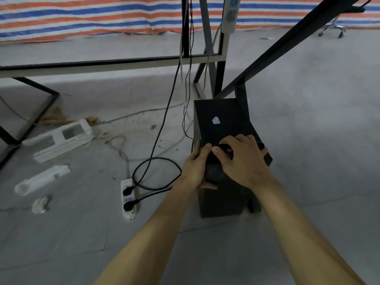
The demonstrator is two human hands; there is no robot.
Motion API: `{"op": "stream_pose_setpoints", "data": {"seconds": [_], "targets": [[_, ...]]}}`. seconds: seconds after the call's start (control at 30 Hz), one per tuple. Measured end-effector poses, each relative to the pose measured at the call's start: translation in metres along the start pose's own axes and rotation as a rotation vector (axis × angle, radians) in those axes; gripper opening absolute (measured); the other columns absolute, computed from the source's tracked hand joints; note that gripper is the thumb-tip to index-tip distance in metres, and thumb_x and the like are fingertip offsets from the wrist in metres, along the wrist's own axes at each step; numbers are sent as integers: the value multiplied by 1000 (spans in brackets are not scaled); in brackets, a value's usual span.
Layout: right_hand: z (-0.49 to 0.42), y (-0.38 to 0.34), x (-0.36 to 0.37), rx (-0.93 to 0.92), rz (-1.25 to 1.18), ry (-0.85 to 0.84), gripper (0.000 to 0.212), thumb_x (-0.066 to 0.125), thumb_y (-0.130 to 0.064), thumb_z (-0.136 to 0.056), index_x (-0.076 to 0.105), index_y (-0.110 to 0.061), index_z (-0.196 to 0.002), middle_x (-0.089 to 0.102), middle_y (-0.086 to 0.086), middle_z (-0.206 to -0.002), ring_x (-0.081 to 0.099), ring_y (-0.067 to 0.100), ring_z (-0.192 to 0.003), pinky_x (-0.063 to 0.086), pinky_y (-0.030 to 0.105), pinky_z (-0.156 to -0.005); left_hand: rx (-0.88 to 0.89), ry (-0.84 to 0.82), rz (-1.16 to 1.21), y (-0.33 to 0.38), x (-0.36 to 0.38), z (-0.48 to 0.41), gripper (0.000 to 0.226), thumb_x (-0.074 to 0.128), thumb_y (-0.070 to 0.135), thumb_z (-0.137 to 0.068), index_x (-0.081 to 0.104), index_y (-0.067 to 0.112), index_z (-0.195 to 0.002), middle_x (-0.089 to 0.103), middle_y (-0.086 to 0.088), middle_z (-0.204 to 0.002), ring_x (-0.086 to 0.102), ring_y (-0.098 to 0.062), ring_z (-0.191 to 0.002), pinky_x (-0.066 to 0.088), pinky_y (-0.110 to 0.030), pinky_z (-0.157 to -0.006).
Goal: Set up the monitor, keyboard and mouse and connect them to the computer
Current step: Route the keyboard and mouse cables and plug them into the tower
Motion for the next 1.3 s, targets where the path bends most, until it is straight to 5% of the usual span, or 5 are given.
{"op": "stream_pose_setpoints", "data": {"seconds": [0.37, 0.6, 0.9, 1.1, 1.3], "targets": [[22, 25, -5, -64, -87, 216, 34, 52, -36, -95, 62, -23, -124, 56, 1, -129, 43, 22, -129, 42, 54, -104, 90, 45, -209, 3, 2, 11, 46, 41, 60, -99, 38, 52, -144, 59, 6, -127, 59, -10, -98, 60, -56, -78], [57, 84, -5, 257, -269, 311, 66, 48, -58, -96, 27, -35, -154, 26, 3, -160, 22, 24, -146, 30, 44, -113, 589, 156, -781, 29, 1, 27, 61, 37, 65, -95, 34, 36, -150, 44, 6, -146, 49, -11, -128, 47, -40, -106], [82, 106, 40, 457, -623, 295, 54, 43, -56, -98, 36, -35, -147, 59, -6, -132, 59, 20, -117, 48, 37, -97, 1101, 258, -1319, 44, 35, 52, 90, 69, 50, -86, 16, 34, -157, 34, -9, -156, 43, -28, -134, 42, -49, -110], [54, 123, 37, 433, -623, 153, 55, 43, -52, -100, 34, -32, -150, 61, -4, -132, 62, 22, -114, 45, 28, -86, 905, 168, -1648, 50, 65, 25, 85, 60, 45, -95, -2, 55, -152, 24, -9, -154, 34, -31, -139, 44, -46, -108], [18, 142, 79, 495, -528, -42, 71, 40, -41, -104, -3, -31, -159, 27, 5, -161, 40, 33, -140, 38, 47, -112, 781, 218, -1696, 74, 70, -23, 88, 60, 40, -97, -9, 57, -150, 23, -16, -149, 42, -33, -130, 53, -48, -95]]}}
Point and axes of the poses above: each hand's wrist, its own z-axis away from the middle knuckle, its own x-axis out of the palm, y = z × x, the point moved 9 cm from there along -z, towards the middle knuckle
